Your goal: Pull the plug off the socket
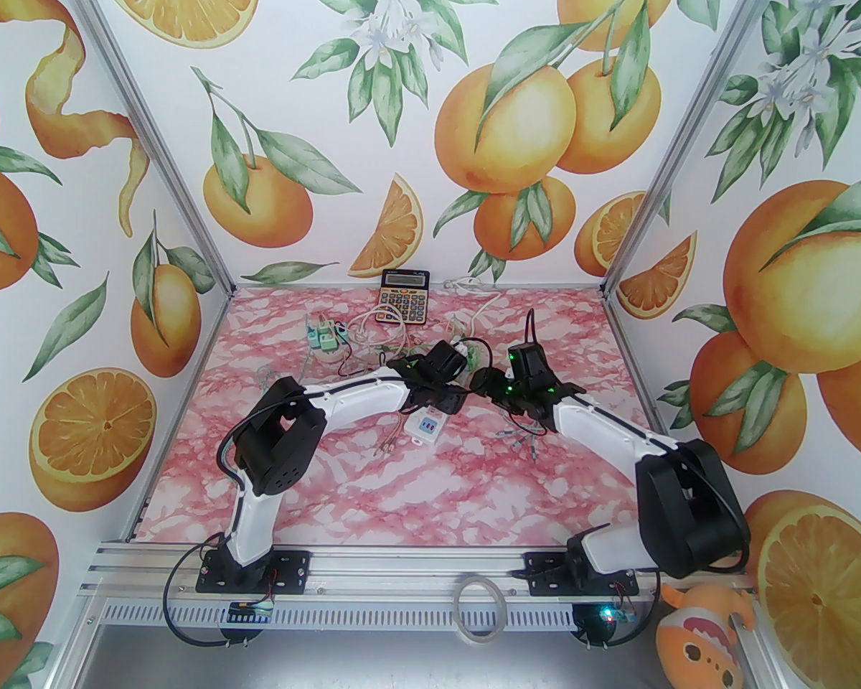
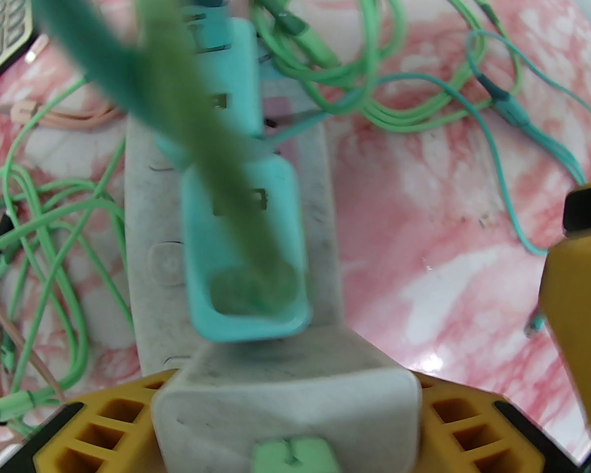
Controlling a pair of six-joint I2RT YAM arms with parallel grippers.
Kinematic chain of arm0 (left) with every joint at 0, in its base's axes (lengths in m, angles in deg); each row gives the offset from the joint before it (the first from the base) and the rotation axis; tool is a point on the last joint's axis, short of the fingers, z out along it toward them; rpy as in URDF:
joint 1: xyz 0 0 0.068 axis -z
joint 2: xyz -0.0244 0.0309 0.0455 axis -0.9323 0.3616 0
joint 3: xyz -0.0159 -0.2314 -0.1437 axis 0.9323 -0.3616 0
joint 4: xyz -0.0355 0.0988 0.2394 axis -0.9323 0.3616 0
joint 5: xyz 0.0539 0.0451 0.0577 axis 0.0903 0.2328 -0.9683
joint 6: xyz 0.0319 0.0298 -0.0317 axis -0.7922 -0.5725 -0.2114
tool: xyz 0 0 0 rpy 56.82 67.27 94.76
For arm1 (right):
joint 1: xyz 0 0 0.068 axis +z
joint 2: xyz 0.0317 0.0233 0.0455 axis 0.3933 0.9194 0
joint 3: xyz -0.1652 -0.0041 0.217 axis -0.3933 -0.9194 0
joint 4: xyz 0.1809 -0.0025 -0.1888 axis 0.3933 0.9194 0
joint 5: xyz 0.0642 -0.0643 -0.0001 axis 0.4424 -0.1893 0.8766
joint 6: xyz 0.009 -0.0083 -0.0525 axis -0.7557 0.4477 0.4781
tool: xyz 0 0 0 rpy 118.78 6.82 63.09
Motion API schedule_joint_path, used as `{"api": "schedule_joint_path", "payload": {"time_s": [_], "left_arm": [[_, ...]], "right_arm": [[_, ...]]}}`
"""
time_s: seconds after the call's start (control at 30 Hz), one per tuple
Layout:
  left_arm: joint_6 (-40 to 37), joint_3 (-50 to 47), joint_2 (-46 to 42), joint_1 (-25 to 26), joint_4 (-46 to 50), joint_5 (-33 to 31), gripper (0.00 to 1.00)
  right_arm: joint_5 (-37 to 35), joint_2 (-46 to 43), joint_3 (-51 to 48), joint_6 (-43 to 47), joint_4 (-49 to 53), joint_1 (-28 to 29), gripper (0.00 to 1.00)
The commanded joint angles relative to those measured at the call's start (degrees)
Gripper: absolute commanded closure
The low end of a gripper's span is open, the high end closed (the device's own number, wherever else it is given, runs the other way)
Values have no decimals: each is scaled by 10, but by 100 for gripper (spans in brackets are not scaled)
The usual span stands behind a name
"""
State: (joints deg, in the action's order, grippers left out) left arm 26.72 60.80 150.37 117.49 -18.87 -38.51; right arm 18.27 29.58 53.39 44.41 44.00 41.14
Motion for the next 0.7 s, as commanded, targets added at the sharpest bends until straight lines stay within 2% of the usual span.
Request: {"api": "schedule_joint_path", "payload": {"time_s": [0.0,0.03,0.2,0.47,0.57,0.67], "left_arm": [[-8,21,12,-4,-1,10,51],[-9,20,11,-4,-1,11,53],[-10,20,9,-4,6,12,54],[1,18,1,-4,5,31,54],[4,17,-1,-4,5,35,54],[6,15,-4,-4,4,39,54]], "right_arm": [[39,29,25,-15,-43,-2,39],[49,37,23,-21,-59,-2,42],[87,94,38,-43,-104,-3,46],[103,183,68,-52,-116,-3,55],[103,205,77,-47,-105,-3,55],[97,228,85,-39,-83,-3,60]]}}
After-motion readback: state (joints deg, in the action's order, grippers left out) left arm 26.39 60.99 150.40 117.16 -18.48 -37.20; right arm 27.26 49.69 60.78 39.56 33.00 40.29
